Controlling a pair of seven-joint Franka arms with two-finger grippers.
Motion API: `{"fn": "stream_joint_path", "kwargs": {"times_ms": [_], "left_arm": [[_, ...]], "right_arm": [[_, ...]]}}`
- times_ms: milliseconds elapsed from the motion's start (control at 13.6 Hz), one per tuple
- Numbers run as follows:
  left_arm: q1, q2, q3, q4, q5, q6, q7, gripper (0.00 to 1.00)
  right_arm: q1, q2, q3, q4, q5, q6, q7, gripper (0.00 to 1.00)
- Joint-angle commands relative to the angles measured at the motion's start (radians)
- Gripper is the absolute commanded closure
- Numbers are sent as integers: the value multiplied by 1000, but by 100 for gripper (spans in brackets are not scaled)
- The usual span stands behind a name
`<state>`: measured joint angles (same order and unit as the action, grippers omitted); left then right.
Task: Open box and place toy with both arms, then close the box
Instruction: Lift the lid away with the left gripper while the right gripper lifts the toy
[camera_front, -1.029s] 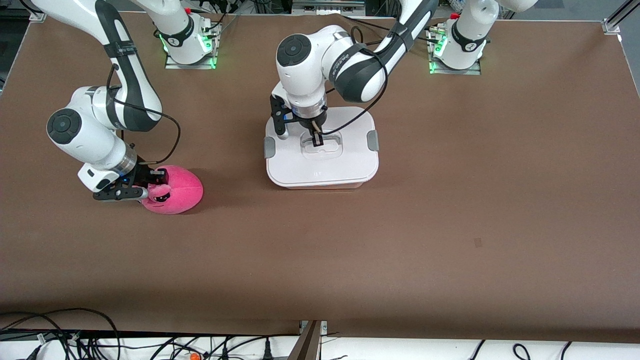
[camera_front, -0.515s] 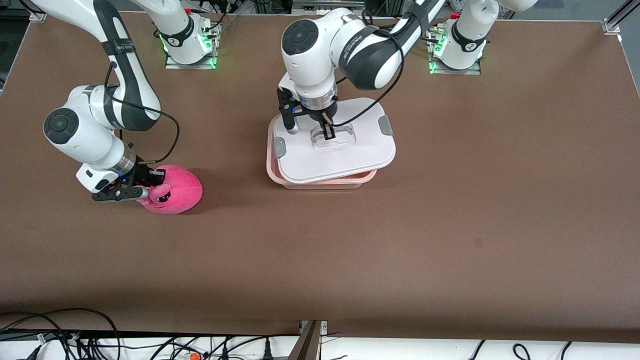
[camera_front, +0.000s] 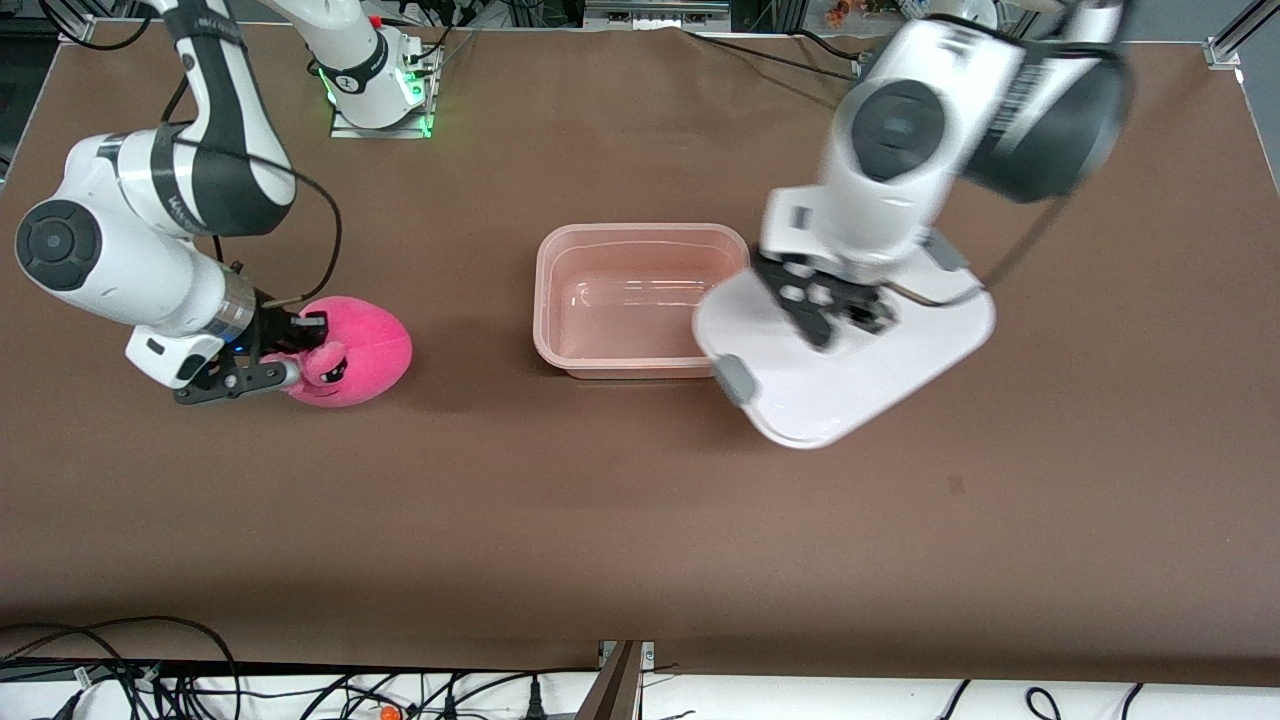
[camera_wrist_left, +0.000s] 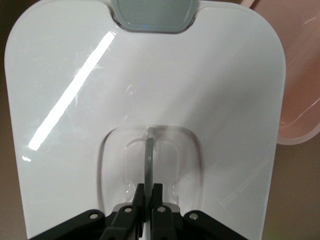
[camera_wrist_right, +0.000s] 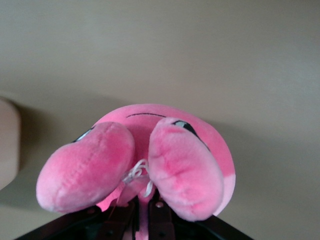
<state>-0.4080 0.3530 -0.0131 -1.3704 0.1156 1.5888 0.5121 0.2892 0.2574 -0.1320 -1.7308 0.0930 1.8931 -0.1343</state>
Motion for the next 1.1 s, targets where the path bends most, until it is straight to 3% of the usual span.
{"fn": "stream_joint_path", "kwargs": {"times_ms": [0,294,515,735,1029], "left_arm": [[168,-8,-21,-9,-27,-29,74,100],[320,-35,-8,-10,-21,-41,276,100],[428,-36,-8,-12,-13,-46,437,100],[518,-29,-8,-15,-25,-44,583,100],[520,-29,-8,-19,-25,-46,586,100]], "right_arm": [[105,28,-3,91,2,-97,-11,100],[307,132,-3,300,-136,-300,-21,100],[430,206,-1,477,-139,-460,-22,100],[530,235,2,534,-137,-457,-47,100],[567,328,57,657,-141,-439,-226,100]]}}
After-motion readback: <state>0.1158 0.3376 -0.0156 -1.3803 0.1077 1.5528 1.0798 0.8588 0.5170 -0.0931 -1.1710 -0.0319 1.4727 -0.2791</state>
